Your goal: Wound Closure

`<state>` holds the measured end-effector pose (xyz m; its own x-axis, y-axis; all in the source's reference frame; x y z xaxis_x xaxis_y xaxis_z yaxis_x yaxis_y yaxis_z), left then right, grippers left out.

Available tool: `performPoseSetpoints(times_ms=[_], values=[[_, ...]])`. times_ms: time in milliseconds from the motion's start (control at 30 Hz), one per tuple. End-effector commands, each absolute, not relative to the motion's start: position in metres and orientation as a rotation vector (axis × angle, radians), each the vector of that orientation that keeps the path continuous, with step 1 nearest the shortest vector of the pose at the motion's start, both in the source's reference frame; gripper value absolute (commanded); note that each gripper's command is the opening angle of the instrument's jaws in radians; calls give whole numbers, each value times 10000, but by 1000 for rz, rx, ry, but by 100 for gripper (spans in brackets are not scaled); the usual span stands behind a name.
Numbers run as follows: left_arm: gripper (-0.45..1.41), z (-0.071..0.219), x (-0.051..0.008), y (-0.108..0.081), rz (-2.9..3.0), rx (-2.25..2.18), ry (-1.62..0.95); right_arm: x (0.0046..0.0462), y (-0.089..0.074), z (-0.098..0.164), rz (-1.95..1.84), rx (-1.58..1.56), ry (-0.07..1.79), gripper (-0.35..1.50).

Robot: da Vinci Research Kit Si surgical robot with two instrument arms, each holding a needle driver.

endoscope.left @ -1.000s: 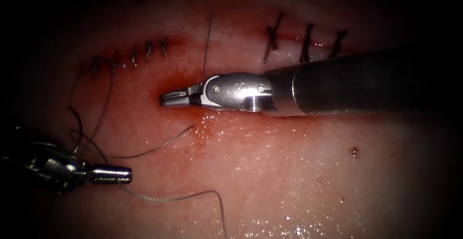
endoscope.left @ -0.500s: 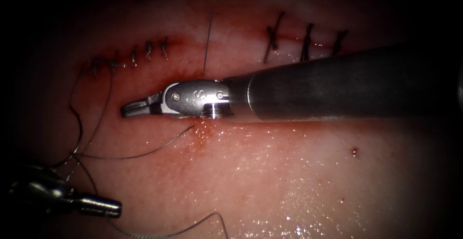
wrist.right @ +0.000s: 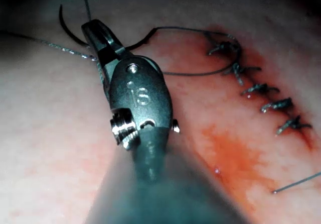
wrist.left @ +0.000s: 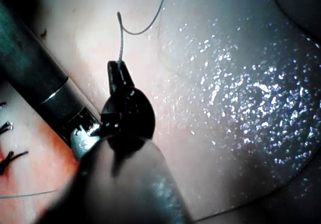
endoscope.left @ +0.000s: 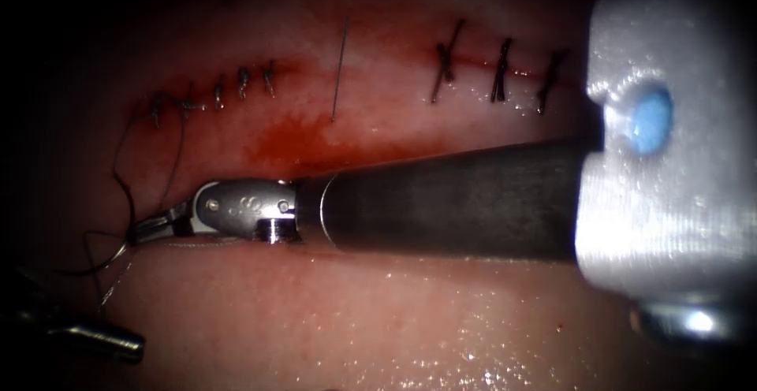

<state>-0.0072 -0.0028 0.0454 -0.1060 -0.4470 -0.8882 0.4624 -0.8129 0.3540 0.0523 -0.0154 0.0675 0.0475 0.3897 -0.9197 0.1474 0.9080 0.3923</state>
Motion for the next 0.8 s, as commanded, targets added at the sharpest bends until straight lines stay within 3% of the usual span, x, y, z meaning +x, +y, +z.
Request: performPoseSetpoints(times_ms=[33, 100, 167, 233, 333, 433, 700, 800], values=[[-45, 460, -77, -34, -1969, 1576, 17, 528, -160, 676, 190, 451, 1532, -28], [-45, 461, -77, -34, -1966, 1571, 22, 522, -159, 671, 205, 478, 1532, 0], [-45, 463, -77, -35, -1965, 1564, 25, 517, -158, 667, 205, 485, 1529, 9], [-45, 464, -77, -37, -1966, 1552, 29, 513, -154, 664, 207, 488, 1507, 29], [-45, 466, -78, -41, -1966, 1542, 30, 514, -149, 661, 226, 473, 1477, 81], [-45, 465, -78, -45, -1969, 1539, 27, 520, -152, 665, 231, 456, 1457, 114], [-45, 460, -80, -50, -1970, 1529, 27, 528, -165, 681, 220, 421, 1346, 123], [-45, 457, -81, -52, -1963, 1524, 17, 532, -170, 686, 230, 417, 1338, 113]])
